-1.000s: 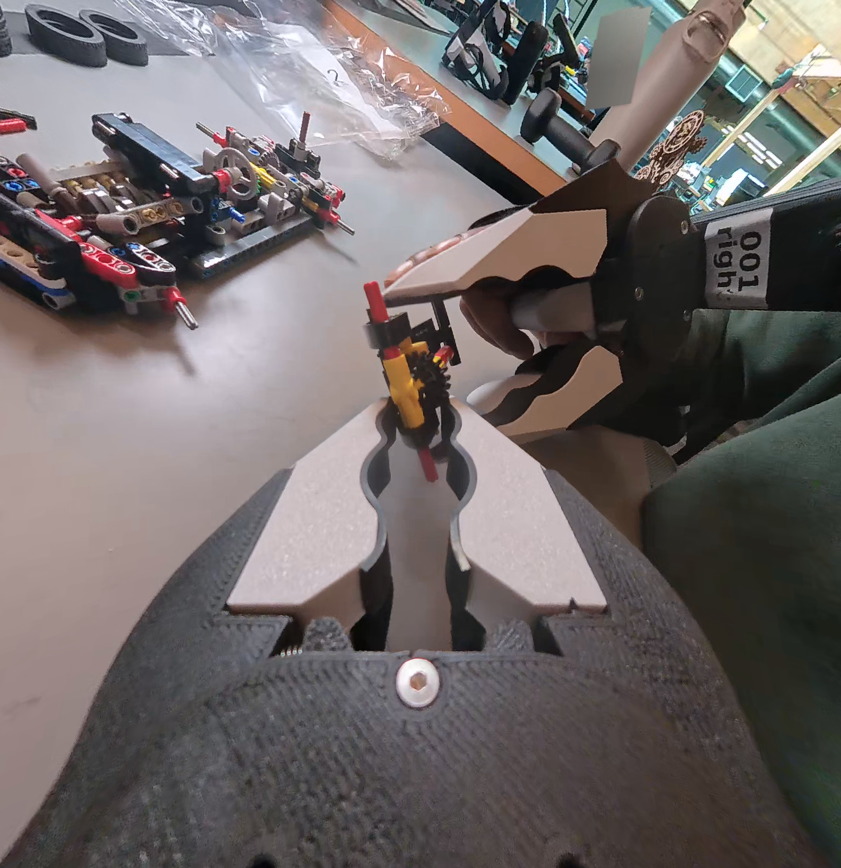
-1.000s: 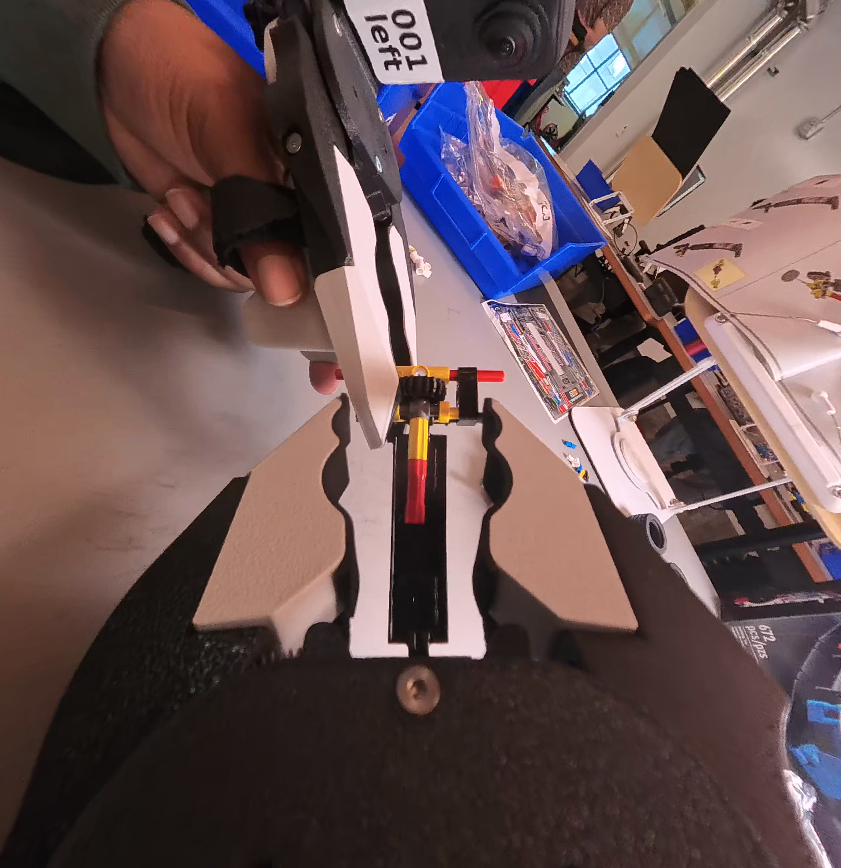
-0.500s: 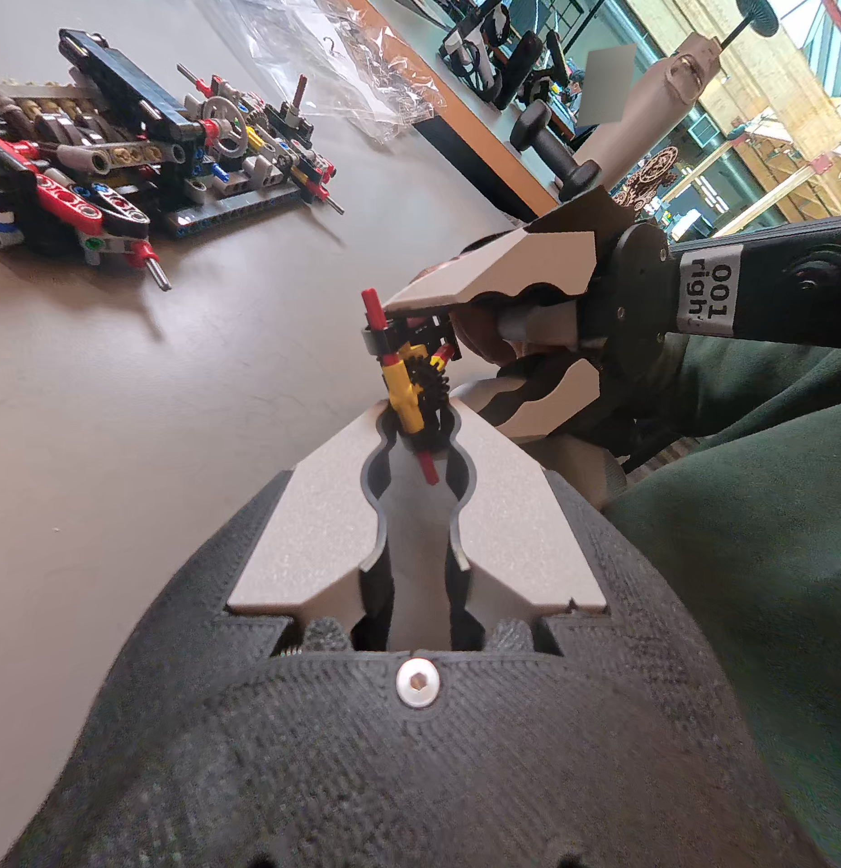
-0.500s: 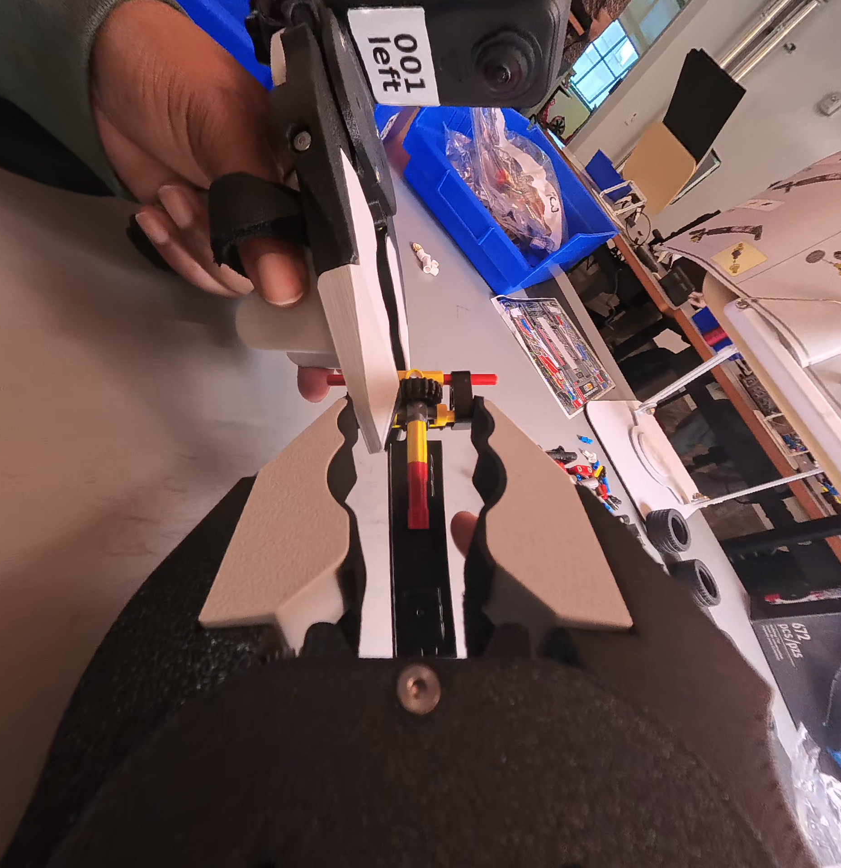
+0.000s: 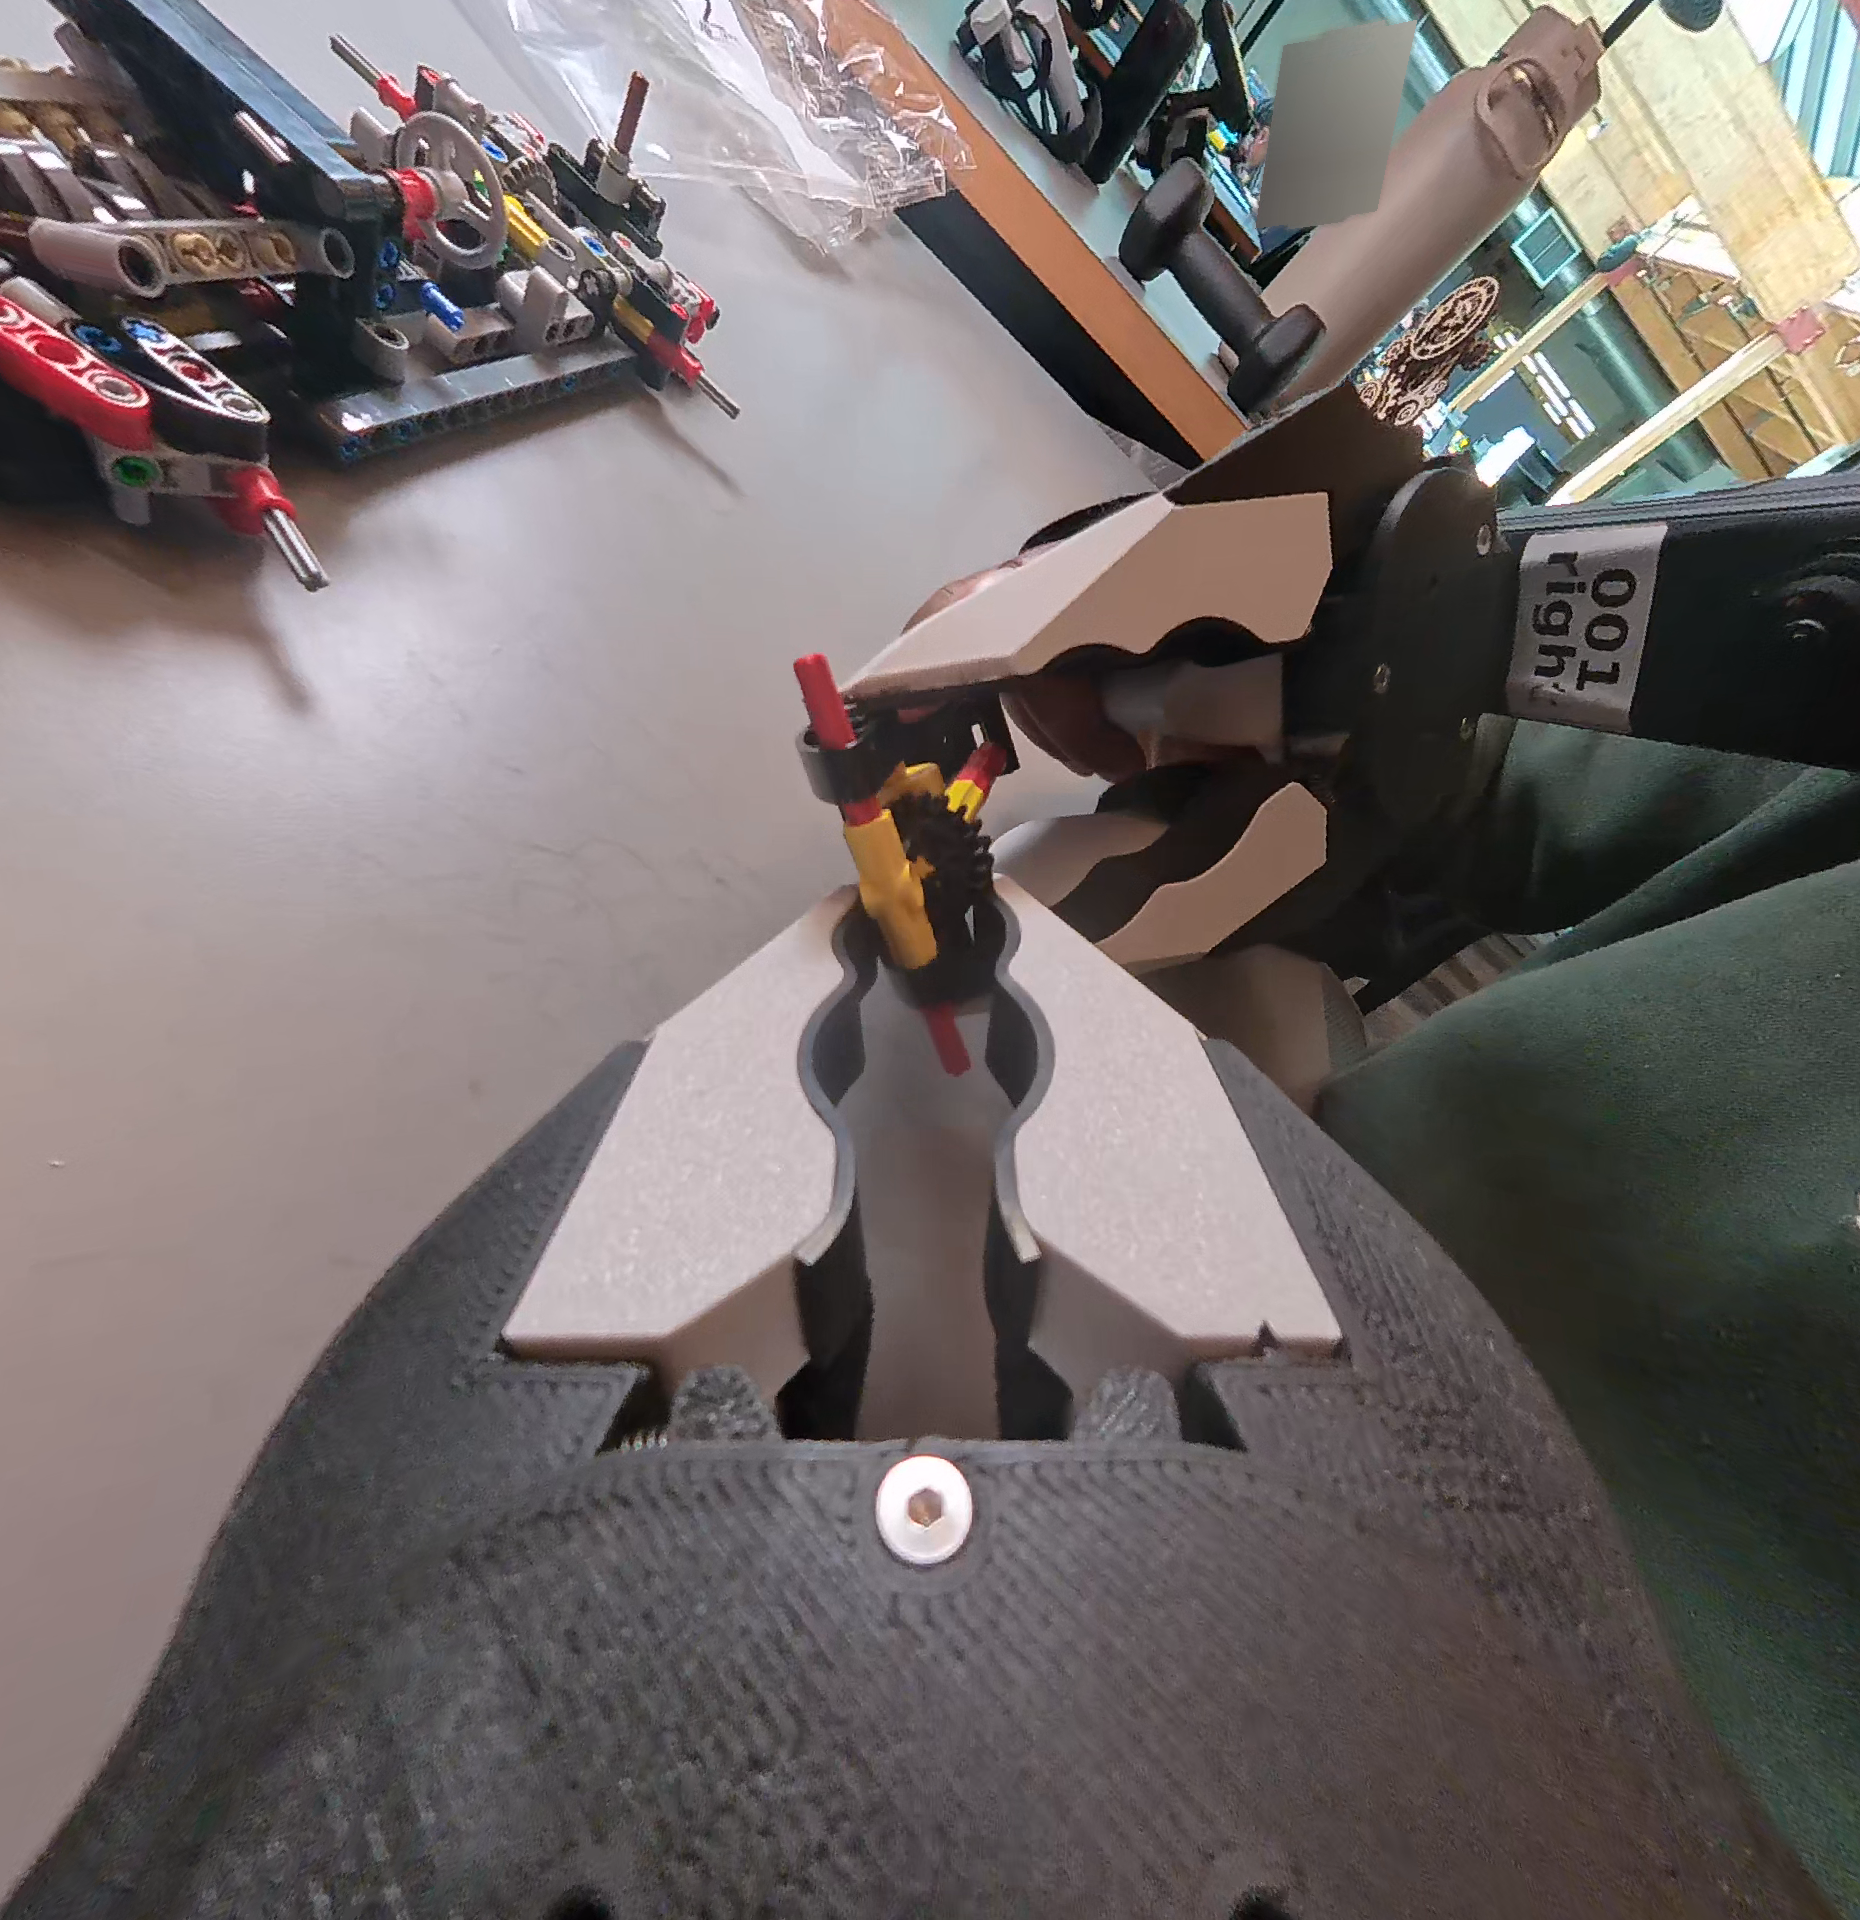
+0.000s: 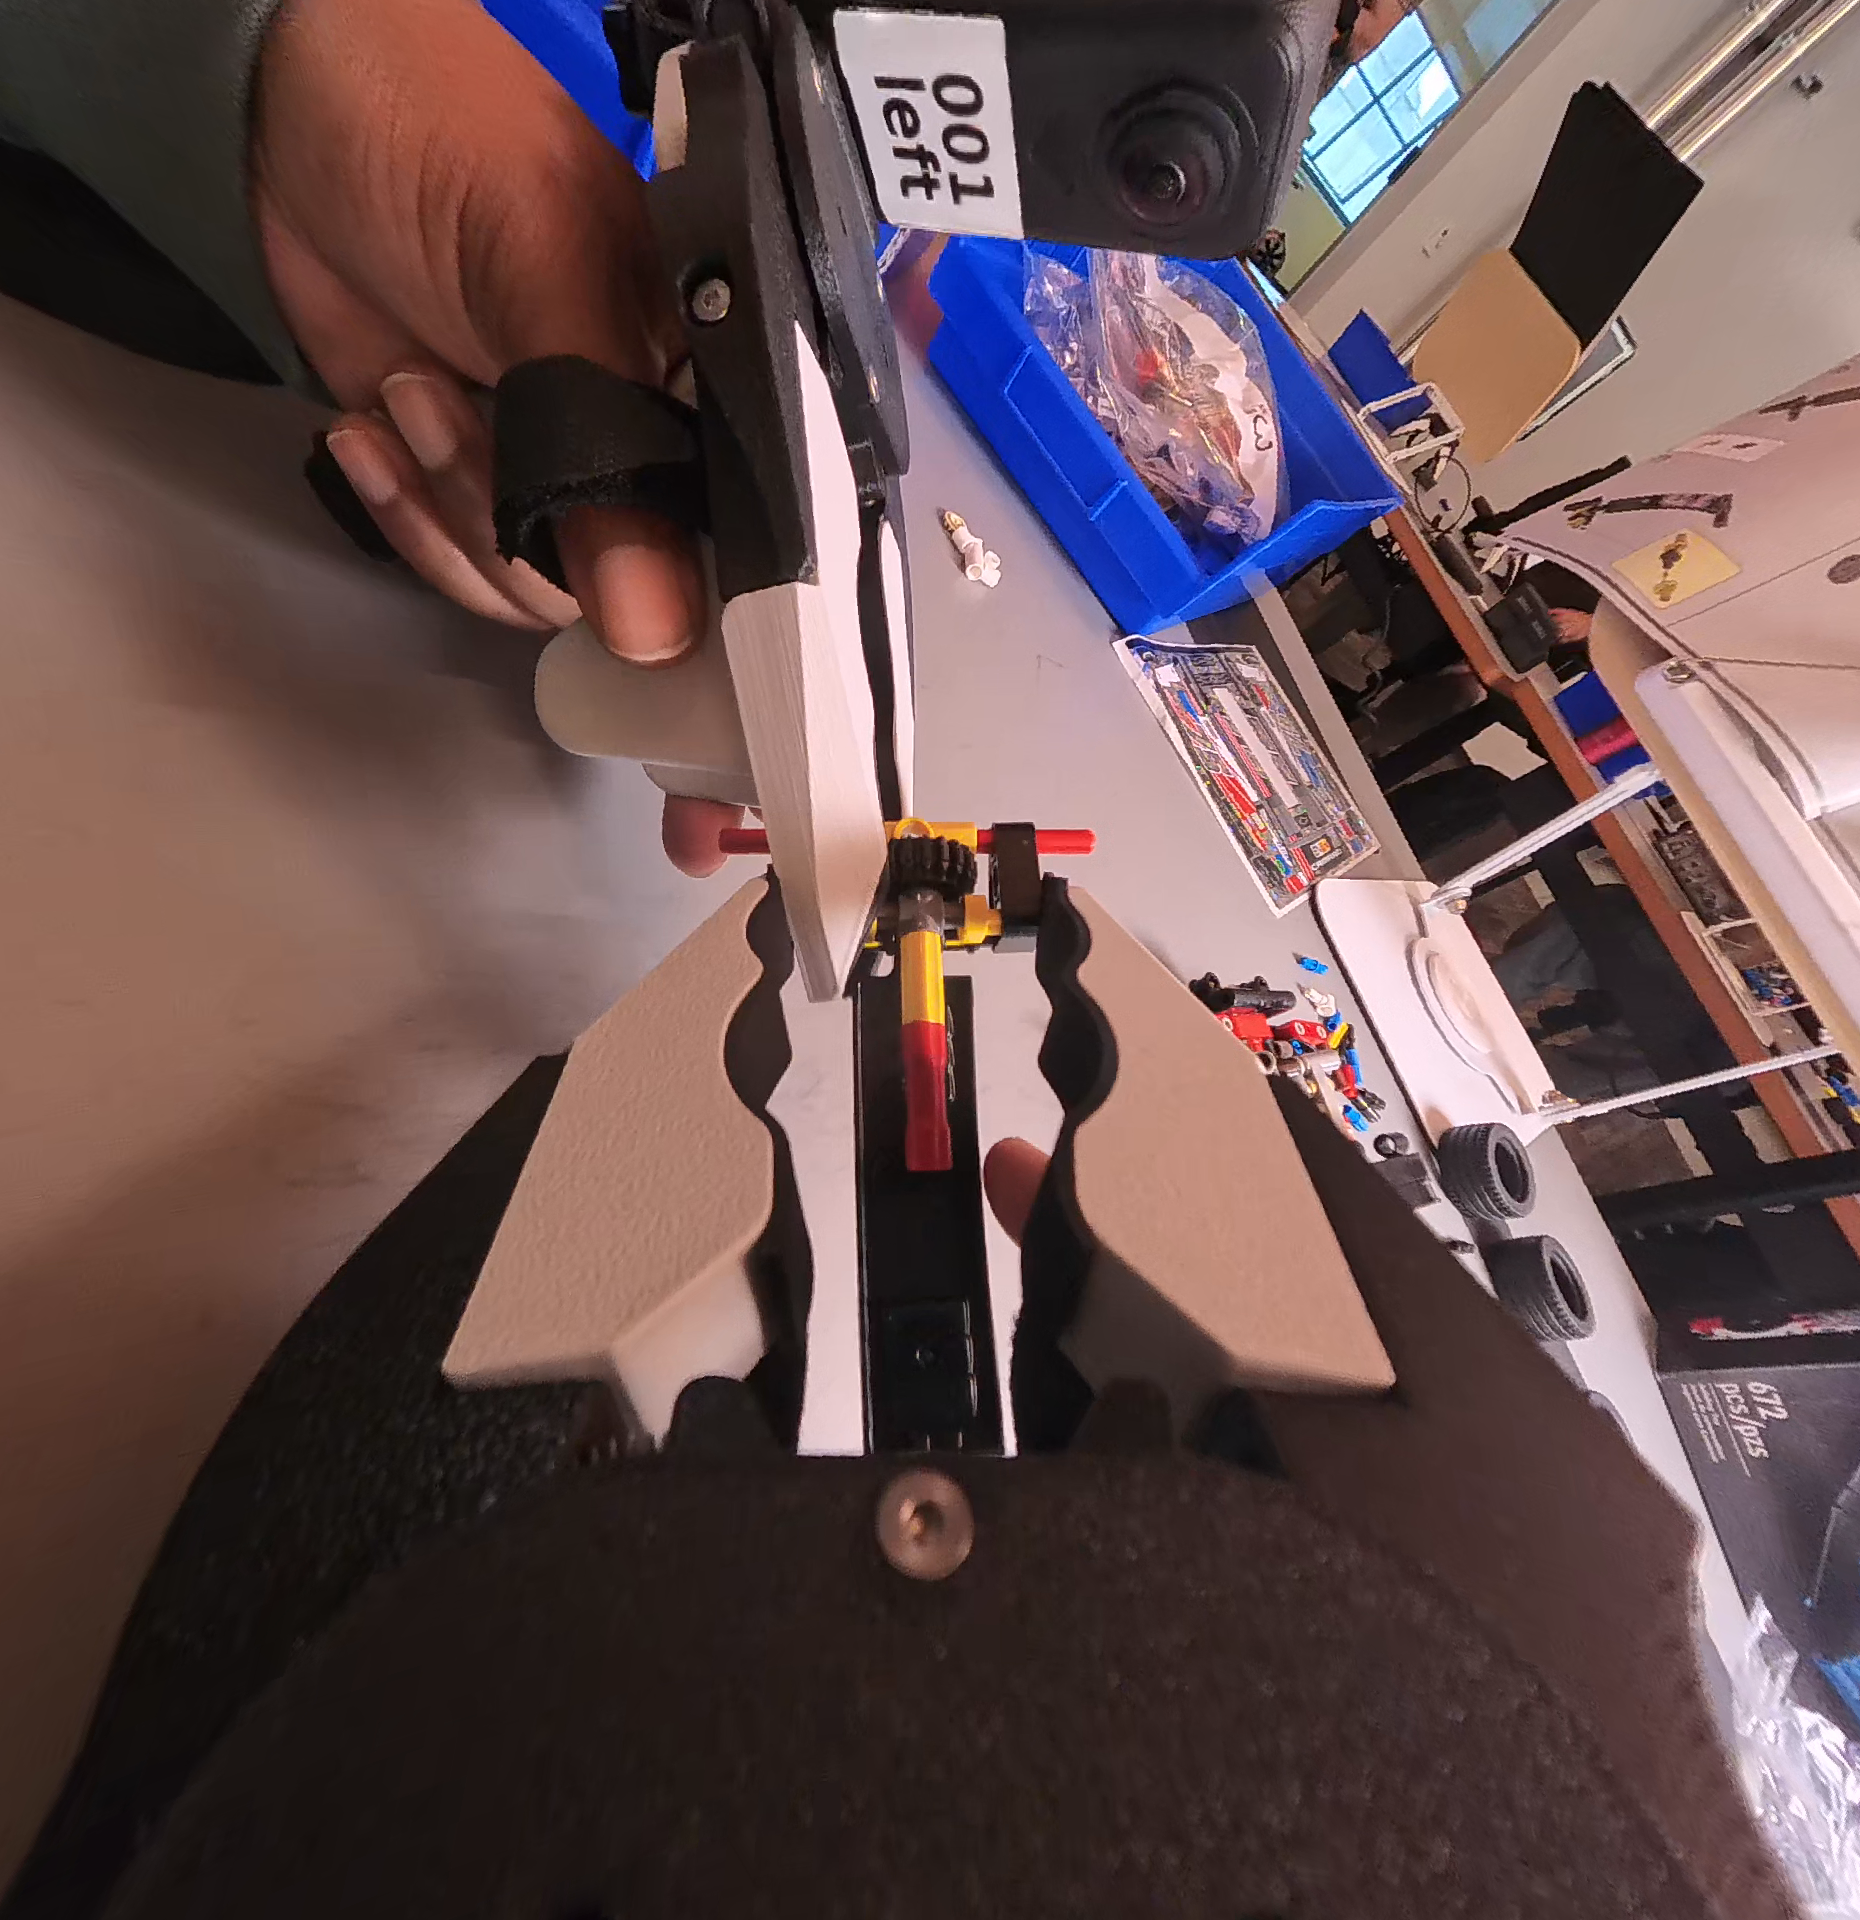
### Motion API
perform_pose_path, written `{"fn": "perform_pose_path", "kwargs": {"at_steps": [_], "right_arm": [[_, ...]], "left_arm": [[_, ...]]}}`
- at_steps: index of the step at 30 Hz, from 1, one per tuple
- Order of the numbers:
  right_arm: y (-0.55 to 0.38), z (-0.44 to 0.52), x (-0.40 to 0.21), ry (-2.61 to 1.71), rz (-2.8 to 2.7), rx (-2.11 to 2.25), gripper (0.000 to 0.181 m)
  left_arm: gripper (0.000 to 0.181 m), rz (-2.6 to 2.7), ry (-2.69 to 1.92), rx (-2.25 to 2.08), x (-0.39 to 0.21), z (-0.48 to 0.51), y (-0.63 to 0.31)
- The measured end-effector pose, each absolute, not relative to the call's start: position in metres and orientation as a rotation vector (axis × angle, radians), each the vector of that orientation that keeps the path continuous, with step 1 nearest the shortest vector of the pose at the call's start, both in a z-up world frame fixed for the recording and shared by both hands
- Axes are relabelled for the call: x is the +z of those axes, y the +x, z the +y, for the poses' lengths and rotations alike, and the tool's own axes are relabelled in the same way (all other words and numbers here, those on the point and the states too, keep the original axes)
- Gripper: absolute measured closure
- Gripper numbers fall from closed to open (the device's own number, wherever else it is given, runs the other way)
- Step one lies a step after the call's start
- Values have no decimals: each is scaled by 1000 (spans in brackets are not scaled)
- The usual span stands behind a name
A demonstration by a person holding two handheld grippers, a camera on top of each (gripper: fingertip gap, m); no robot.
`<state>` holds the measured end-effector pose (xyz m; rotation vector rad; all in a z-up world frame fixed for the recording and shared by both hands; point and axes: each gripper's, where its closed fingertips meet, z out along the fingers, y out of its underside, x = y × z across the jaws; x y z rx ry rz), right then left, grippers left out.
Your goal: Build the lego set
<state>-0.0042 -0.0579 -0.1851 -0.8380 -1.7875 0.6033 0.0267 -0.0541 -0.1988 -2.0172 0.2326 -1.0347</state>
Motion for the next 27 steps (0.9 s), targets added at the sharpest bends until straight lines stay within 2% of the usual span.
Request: {"fn": "perform_pose_path", "kwargs": {"at_steps": [7,12,20,27], "right_arm": [[-8,-55,-182,-868,-1774,707,133],[-5,-53,-171,-879,-1768,735,124],[-6,-57,-183,-808,-1824,591,135],[-4,-58,-183,-799,-1821,582,137]], "left_arm": [[165,179,-1997,-1072,-195,-50,22],[164,176,-1997,-1048,-195,-50,18],[165,220,-2019,-1004,-198,-51,23],[165,219,-2029,-1021,-198,-54,25]]}}
